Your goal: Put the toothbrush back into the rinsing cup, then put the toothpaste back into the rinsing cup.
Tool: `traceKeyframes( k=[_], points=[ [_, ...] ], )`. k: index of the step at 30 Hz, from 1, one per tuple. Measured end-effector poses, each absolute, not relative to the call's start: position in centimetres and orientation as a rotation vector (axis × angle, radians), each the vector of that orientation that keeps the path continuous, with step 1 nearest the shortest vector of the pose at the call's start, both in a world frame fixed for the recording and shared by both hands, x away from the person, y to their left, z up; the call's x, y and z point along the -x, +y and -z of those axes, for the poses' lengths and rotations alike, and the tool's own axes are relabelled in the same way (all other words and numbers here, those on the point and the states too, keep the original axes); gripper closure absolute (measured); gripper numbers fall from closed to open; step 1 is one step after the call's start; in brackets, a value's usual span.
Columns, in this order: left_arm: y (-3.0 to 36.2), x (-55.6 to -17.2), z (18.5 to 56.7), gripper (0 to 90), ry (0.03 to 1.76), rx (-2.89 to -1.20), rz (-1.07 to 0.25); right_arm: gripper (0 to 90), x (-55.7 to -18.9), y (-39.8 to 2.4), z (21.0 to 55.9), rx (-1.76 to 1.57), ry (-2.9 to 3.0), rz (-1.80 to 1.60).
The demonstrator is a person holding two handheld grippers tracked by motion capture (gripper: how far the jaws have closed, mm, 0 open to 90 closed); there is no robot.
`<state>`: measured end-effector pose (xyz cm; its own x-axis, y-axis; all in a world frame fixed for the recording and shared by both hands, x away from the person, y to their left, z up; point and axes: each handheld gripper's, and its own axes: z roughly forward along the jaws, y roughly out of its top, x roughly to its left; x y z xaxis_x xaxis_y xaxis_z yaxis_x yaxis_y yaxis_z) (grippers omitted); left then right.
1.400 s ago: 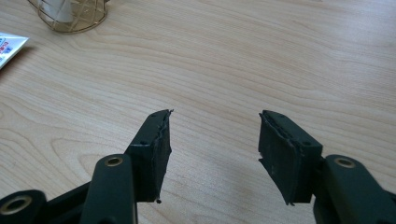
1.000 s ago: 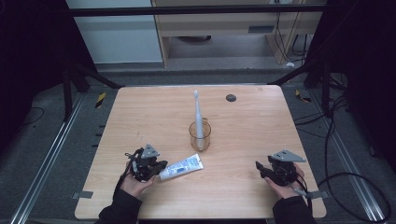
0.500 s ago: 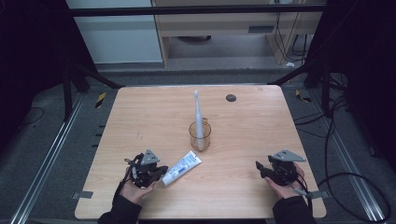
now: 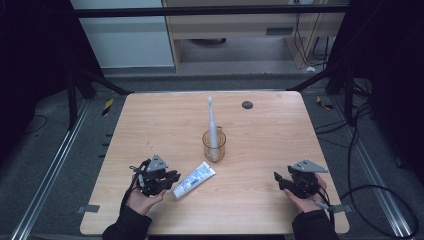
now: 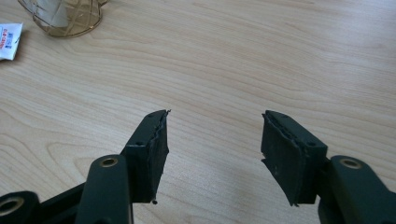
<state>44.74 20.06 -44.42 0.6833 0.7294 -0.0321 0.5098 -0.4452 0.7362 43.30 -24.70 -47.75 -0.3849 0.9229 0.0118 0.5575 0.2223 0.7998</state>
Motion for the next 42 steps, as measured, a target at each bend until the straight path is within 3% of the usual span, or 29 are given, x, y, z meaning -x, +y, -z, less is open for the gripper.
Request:
traceKeyframes(
  k=[18,42],
  points=[
    [17.1,-45.6,43.4,47.0,0.895,-2.216,-0.382,37.5,-43.6,-24.9,47.7,-1.375,2.023,-1.011],
    [13.9,-47.9,42.1,33.1,0.843,-2.279,-0.349,35.3,-43.9,-25.2,47.5,-1.394,2.026,-1.026]
  ],
)
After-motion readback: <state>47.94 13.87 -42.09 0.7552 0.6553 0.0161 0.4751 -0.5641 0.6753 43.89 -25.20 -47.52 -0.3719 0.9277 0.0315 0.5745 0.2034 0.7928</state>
